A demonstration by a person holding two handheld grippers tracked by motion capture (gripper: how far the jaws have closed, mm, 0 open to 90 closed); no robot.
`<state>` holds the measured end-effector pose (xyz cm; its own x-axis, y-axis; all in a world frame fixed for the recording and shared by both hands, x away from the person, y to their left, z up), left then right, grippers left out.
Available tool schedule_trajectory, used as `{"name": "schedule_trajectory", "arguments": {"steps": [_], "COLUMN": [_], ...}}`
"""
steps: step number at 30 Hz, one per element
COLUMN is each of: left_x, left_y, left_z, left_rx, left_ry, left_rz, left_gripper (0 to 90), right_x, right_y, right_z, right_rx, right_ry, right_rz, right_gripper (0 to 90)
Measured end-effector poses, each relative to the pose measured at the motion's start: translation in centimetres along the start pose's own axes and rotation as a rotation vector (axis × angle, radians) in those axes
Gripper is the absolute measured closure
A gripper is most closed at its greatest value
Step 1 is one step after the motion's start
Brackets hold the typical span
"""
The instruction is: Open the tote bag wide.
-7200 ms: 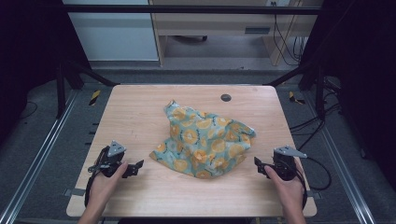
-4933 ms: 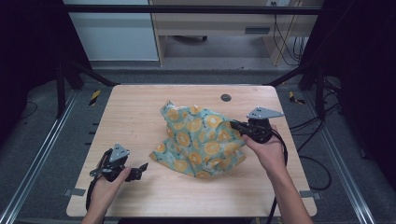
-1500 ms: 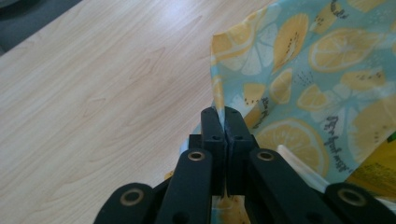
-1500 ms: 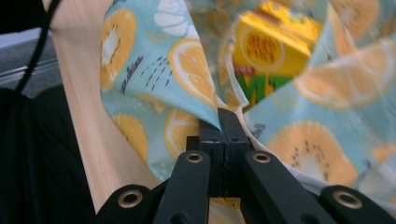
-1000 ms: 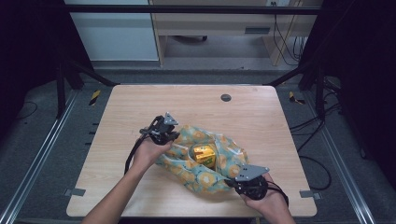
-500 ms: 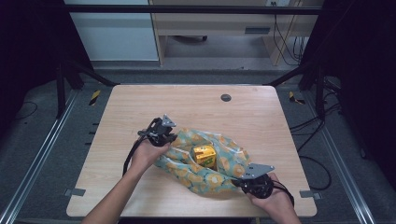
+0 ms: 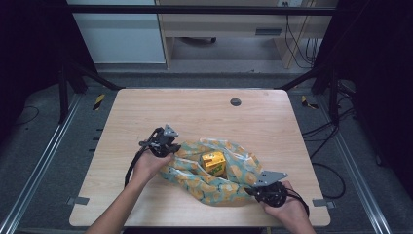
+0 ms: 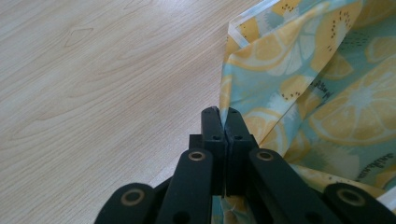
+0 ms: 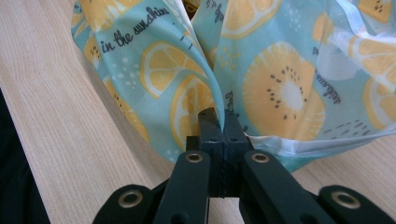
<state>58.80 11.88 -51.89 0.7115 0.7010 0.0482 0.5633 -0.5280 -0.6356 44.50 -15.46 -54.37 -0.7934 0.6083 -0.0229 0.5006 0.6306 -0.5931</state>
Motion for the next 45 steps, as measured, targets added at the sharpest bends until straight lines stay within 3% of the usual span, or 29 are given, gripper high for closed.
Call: {"name": "schedule_trajectory", "arguments": {"steps": [18,45], "left_x": [0.3,1.0], "left_y": [1.4,1.6], "left_z": [1.4,1.9], "left_rx": [0.018,0.023], "left_ry": [-0.043,-0.041], "left_rz": [-0.007,-0.023], "left_gripper": [89.6,90.0], "right_x": [-0.2,-0.7], "right_y": [0.3,0.2], "right_z": [1.0,1.5], "right_rx": [0.06,0.092], "right_ry": [0.006,0.02], "right_rz": [0.029,0.043], "right_gripper": [90.0,90.0]}}
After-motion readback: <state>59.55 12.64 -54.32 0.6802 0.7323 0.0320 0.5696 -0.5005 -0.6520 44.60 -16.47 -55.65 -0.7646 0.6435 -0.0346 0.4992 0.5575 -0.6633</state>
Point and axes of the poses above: each handheld gripper's, and its own axes: y roughly forward along the jaws, z roughly out of its underside, x roughly to its left, the point moved 9 cm from there along y, roughly forward along the jaws, and after that the axes turned 10 degrees about -x, right-handed, at the moved point
